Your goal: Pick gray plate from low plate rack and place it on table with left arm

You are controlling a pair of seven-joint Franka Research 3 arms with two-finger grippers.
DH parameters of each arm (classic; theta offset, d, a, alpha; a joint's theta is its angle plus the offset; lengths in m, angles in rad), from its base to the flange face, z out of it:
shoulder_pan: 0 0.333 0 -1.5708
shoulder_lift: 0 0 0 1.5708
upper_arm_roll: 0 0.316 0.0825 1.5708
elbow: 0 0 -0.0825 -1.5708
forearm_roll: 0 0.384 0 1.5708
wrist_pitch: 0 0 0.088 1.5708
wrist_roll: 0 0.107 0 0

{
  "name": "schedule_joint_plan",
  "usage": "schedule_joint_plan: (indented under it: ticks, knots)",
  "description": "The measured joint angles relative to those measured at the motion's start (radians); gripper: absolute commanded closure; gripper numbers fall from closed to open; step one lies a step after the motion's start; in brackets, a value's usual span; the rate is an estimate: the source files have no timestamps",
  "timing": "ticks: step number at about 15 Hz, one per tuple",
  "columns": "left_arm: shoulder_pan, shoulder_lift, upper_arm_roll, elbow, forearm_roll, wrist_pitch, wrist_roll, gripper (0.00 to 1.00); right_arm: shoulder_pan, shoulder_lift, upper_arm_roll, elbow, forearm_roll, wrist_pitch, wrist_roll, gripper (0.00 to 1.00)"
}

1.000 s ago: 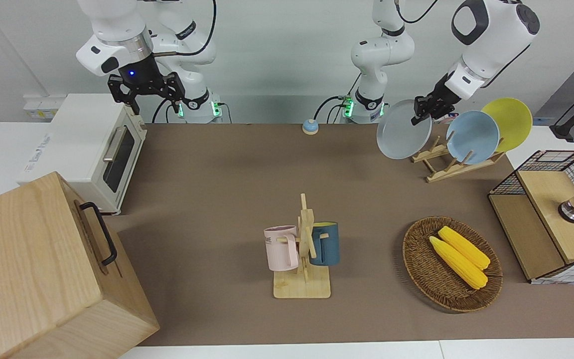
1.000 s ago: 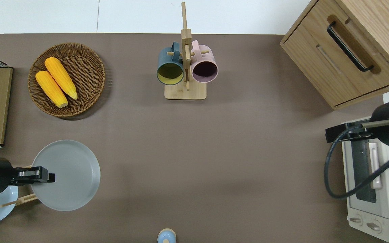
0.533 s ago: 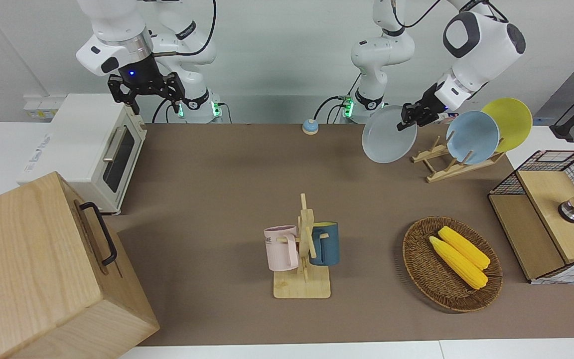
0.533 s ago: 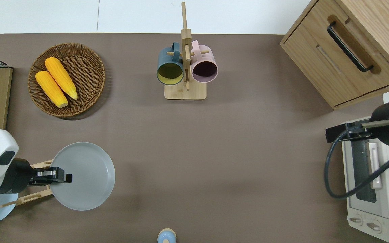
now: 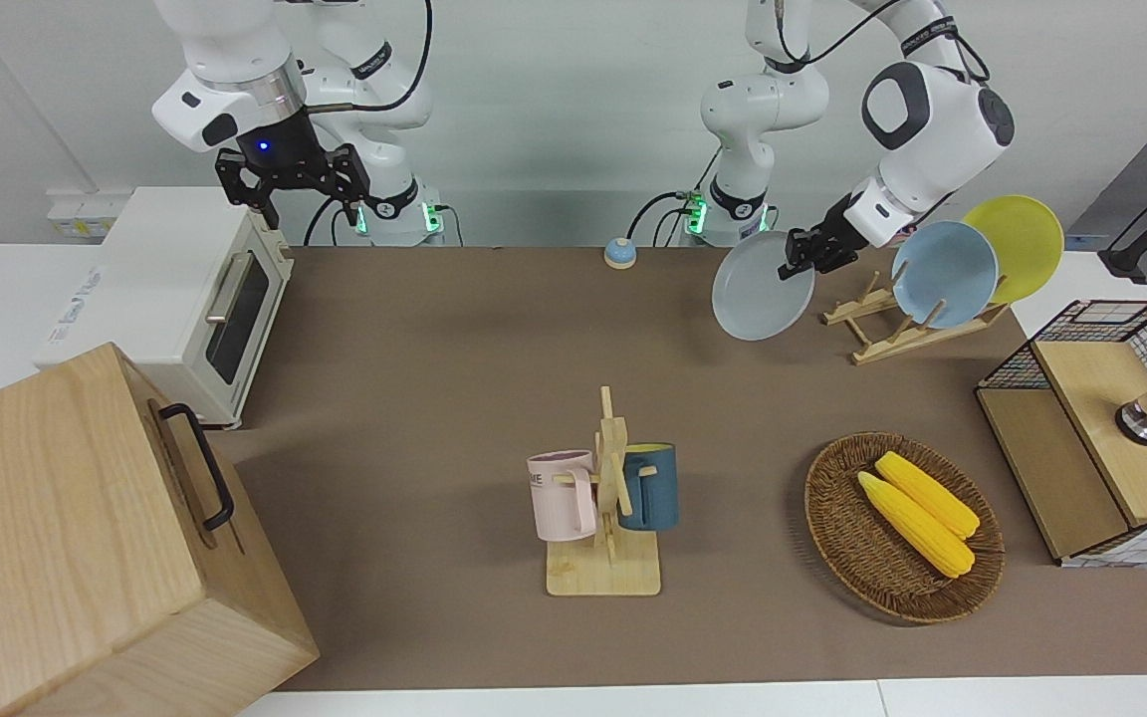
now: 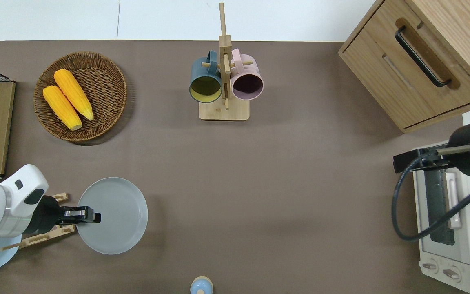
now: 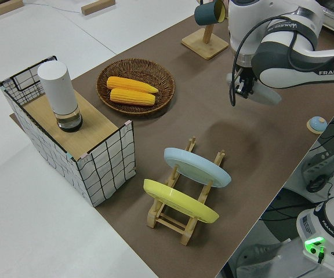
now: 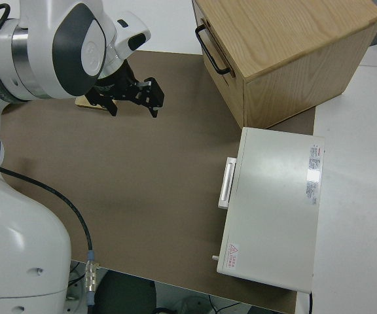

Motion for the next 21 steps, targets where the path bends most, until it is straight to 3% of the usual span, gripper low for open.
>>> schedule_joint_plan:
  ticks: [7,13,20,21]
  knots:
    - [-0.032,0.006,0.000,-0.096,0.000,0.112,0.034,1.00,0.000,0.000,0.000,0.000,0.000,0.000,0.000,0.011]
    - [-0.033,0.068,0.000,-0.147,0.000,0.215,0.108,1.00,0.000,0.000,0.000,0.000,0.000,0.000,0.000,0.013]
    - [-0.033,0.079,0.010,-0.158,-0.005,0.237,0.140,1.00,0.000,0.000,0.000,0.000,0.000,0.000,0.000,0.013]
    - [-0.033,0.079,0.010,-0.158,-0.005,0.238,0.141,0.84,0.000,0.000,0.000,0.000,0.000,0.000,0.000,0.011]
